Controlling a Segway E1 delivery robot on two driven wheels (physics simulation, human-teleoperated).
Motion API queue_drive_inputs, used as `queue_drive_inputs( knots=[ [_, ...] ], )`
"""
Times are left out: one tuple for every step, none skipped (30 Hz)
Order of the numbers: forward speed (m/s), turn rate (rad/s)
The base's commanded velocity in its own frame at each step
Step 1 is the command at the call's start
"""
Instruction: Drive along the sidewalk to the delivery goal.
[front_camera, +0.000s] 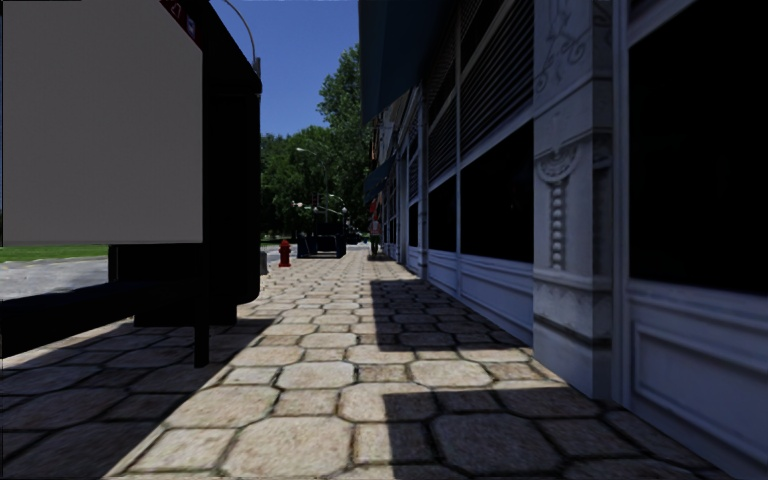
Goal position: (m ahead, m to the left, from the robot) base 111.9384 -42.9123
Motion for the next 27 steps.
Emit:
queue_drive_inputs(
  knots=[
    [2.00,0.00],
    [2.00,0.00],
    [2.00,0.00],
    [2.00,0.00],
    [2.00,0.00],
    [2.00,0.00],
    [2.00,0.00],
    [2.00,0.00],
    [2.00,0.00],
    [2.00,0.00],
    [2.00,0.00],
    [2.00,0.00],
    [2.00,0.00],
    [2.00,0.00],
    [2.00,0.00],
    [2.00,0.00],
    [2.00,0.00],
    [2.00,0.00],
    [2.00,0.00],
    [2.00,0.00],
    [2.00,0.00],
    [2.00,0.00],
    [2.00,0.00],
    [2.00,0.00],
    [2.00,0.00],
    [2.00,0.00],
    [2.00,0.00]
  ],
)
